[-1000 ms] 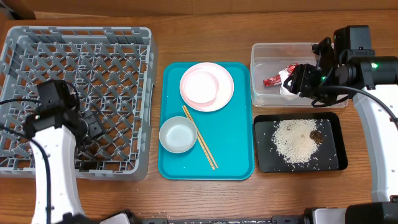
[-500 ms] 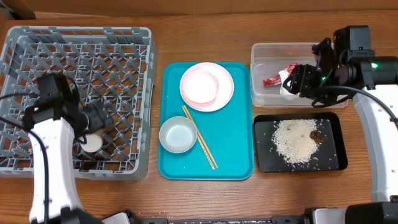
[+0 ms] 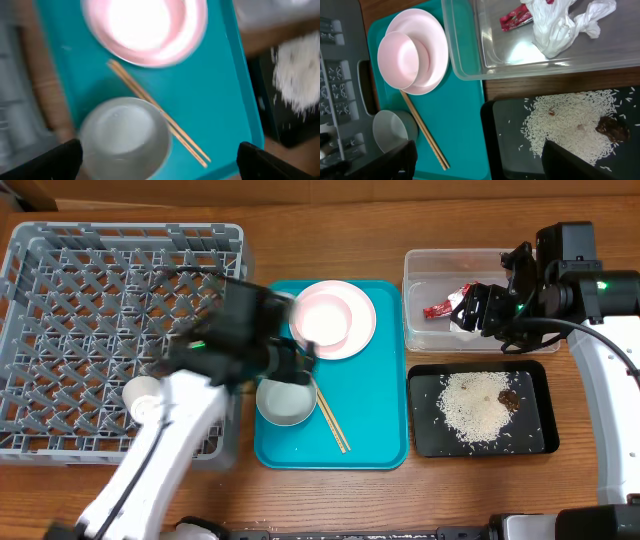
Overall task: Sort waste into correct bins and load items into the dishwasher
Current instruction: 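Reach the left gripper to the small white bowl and grasp it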
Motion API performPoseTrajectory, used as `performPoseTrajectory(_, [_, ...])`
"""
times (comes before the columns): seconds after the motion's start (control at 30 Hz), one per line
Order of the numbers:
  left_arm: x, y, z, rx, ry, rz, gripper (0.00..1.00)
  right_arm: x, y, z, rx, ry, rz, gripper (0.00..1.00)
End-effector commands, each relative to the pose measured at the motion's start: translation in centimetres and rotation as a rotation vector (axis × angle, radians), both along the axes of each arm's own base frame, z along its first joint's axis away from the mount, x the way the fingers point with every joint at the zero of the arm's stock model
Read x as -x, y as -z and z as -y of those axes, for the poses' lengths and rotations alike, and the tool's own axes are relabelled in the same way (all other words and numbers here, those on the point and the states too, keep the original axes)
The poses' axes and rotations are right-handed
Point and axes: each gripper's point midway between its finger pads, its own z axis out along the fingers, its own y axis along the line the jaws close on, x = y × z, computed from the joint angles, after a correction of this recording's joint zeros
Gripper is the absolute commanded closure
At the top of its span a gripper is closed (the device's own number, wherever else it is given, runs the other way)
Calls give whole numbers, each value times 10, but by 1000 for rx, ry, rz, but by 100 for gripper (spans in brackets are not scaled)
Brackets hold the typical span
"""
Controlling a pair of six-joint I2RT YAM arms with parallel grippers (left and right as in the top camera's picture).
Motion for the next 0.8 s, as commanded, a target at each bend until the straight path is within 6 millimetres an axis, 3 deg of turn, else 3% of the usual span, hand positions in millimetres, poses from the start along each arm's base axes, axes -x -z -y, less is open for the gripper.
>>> performPoseTrajectory(0.0, [17, 58, 26, -105, 102, -148, 0, 0, -4, 2, 11, 1, 14, 19])
performPoseTrajectory(0.2, [34, 116, 40, -187, 142, -323, 5, 0, -3, 2, 12, 1, 12, 18])
performPoseTrajectory(0.37, [45, 146, 42, -212, 152, -429, 23, 0, -3, 2, 12, 1, 11, 18])
performPoseTrajectory(0.4, [46, 149, 41, -216, 152, -436, 32, 0, -3, 2, 12, 1, 12, 18])
performPoseTrajectory(0.53, [42, 144, 41, -214, 146, -425, 83, 0, -3, 2, 12, 1, 11, 18])
performPoseTrajectory(0.6, [35, 134, 39, -216, 131, -405, 96, 0, -3, 2, 12, 1, 11, 18])
performPoseTrajectory(0.67, [26, 122, 34, -230, 93, -373, 96, 0, -3, 2, 12, 1, 11, 18])
performPoseTrajectory(0.77, [7, 86, 15, -274, 19, -285, 96, 1, -3, 2, 12, 1, 9, 18])
